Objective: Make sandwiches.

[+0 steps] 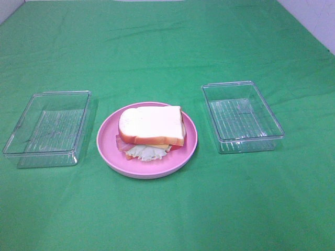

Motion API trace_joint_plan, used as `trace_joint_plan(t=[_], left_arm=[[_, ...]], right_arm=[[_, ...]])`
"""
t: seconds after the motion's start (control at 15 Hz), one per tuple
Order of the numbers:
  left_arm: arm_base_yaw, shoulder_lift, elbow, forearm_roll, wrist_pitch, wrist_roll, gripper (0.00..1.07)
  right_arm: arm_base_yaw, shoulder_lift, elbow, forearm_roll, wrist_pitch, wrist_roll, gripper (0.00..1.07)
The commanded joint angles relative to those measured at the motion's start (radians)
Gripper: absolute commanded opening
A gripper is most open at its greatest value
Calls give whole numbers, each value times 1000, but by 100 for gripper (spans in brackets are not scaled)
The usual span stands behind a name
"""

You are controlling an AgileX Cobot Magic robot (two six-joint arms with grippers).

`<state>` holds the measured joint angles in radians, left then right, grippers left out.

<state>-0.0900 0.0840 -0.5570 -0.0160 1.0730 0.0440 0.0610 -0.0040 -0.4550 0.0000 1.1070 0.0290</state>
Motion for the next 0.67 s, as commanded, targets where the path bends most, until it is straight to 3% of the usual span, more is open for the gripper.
trace_joint_plan(t=[0.07,0.67], left_arm=[[-7,-103,35,-9,-4,-5,96],[12,-102,42,-27,4,-35,94]], right_arm=[[-1,-24,2,0,-5,-3,96],[-1,-21,2,0,-5,-3,96]])
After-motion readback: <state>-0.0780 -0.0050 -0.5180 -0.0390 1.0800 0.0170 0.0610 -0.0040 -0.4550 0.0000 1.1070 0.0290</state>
